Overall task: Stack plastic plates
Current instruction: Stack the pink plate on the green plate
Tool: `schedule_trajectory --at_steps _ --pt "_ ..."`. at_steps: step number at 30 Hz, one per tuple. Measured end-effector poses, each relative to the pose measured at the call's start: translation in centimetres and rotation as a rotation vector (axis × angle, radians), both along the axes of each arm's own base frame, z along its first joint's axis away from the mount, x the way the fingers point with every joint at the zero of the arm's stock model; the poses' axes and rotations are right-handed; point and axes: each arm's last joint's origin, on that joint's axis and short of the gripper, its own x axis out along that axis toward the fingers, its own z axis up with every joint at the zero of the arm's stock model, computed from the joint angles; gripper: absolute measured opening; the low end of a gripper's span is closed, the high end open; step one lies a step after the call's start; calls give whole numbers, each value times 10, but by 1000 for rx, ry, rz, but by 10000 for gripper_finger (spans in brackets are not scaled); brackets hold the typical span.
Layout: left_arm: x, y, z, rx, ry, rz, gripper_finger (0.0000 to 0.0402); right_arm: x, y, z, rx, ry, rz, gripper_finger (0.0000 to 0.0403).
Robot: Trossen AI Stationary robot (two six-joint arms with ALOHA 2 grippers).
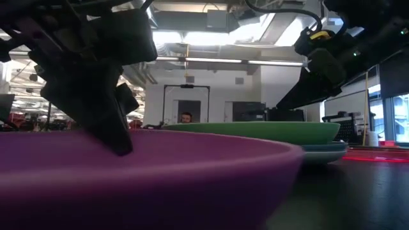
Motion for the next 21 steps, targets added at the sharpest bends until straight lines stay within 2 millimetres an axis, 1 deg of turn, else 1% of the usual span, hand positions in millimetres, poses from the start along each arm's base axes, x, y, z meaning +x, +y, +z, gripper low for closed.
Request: schedule_trajectory --at_steps 4,8,17,21 --pt "-1 0 1 -4 7 -11 8 0 0 0 0 0 0 115" --pt "-4 1 10 7 -3 -31 8 0 0 0 0 0 0 115" --pt "-15 9 55 46 -126 -54 8 0 0 0 0 0 0 115" --pt "-19 18 77 89 -212 -27 9 0 0 0 0 0 0 115"
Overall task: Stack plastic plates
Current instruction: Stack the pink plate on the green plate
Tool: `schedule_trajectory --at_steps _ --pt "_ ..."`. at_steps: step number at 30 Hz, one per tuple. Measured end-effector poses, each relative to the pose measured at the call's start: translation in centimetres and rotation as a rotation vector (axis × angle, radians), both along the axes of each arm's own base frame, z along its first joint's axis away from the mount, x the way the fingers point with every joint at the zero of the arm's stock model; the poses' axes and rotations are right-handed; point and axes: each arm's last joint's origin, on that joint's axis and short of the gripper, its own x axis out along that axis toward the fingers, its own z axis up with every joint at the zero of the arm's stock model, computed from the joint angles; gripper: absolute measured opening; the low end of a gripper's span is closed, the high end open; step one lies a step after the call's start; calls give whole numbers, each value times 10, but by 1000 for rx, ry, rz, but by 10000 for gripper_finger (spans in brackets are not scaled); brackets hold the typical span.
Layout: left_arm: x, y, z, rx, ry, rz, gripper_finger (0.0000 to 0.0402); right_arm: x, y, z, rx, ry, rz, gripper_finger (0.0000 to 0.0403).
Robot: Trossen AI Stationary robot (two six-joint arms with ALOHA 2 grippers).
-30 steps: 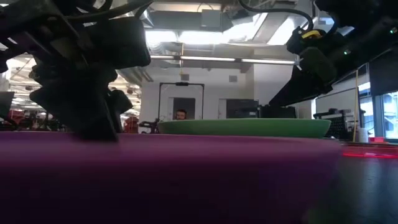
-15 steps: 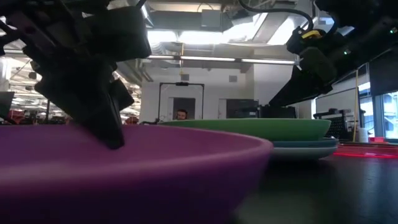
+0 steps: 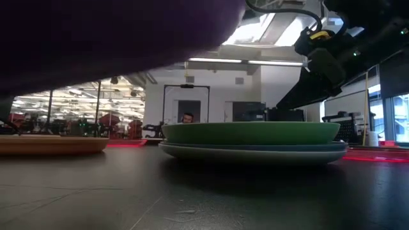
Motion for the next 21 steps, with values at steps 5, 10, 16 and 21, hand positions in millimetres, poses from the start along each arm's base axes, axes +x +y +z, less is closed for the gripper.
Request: schedule_trajectory --at_steps 5,10,16,21 --pt "-1 17 23 66 -111 89 9 0 0 0 0 0 0 115" --pt "6 35 30 119 -175 147 9 1 0 1 -1 -10 -4 115" --pt "18 55 35 135 -250 195 9 3 1 4 5 -55 -3 115" --pt "24 69 39 151 -290 230 9 11 1 20 -47 -123 -54 115"
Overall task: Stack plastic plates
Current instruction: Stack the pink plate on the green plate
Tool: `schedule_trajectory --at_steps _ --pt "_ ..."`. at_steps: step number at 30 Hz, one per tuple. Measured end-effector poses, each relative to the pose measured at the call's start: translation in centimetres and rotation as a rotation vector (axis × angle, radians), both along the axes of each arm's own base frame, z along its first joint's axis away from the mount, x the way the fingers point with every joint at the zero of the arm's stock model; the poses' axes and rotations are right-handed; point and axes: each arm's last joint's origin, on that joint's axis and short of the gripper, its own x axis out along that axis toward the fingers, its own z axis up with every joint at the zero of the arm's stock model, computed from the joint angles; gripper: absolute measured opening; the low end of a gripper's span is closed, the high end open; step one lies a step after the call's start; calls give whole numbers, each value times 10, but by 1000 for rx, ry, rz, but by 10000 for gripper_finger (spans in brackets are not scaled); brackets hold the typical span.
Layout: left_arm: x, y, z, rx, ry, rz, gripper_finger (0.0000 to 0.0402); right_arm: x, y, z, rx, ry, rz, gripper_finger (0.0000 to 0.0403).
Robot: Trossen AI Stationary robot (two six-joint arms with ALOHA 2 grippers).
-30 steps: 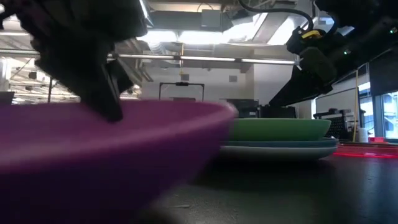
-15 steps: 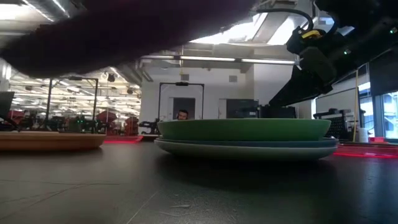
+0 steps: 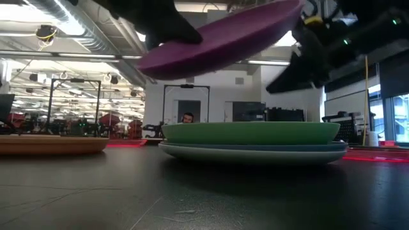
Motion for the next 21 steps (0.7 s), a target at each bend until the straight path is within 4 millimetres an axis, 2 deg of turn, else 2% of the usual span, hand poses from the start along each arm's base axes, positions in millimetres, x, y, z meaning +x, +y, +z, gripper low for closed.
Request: schedule_trajectory --at_steps 8,14,17,21 --pt "5 17 5 9 -43 3 9 17 4 37 -53 -119 -18 115" --pt "7 28 7 18 -61 24 9 27 5 67 -154 -241 -69 115" --pt "13 33 0 18 -59 51 9 29 5 79 -173 -312 -74 115" --pt "26 41 -11 13 -85 46 9 30 5 82 -168 -348 -75 115"
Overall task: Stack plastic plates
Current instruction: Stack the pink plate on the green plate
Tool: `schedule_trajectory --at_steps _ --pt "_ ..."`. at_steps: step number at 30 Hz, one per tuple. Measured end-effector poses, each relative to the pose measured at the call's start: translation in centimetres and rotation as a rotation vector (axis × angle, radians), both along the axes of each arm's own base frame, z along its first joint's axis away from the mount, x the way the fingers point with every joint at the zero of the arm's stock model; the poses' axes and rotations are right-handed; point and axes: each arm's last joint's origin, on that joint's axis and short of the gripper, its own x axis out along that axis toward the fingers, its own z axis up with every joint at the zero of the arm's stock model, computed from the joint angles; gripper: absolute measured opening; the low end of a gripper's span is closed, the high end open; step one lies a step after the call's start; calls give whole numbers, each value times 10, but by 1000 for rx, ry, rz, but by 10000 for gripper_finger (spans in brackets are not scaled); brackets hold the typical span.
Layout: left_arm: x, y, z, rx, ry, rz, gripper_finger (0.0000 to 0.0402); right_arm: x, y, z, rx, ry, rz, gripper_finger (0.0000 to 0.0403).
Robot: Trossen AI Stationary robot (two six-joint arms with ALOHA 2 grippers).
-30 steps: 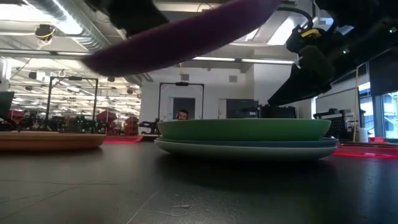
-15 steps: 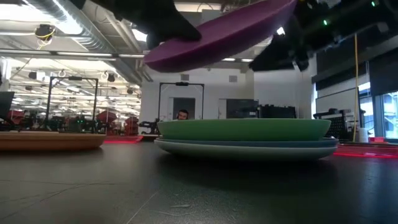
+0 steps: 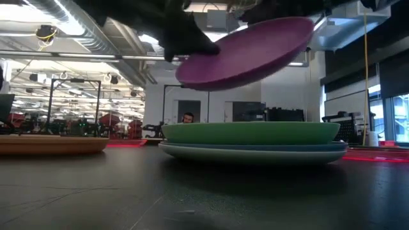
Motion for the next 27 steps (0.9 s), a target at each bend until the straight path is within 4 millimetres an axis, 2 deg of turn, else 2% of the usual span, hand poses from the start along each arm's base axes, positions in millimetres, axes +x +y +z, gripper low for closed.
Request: schedule_trajectory --at_steps 12,21,27 --pt "22 25 -53 -29 104 62 9 1 2 -4 42 11 84 115" --pt "28 30 -73 -58 130 89 14 1 2 -6 36 35 83 115" --pt "28 30 -74 -53 140 88 57 1 2 -6 35 42 84 115"
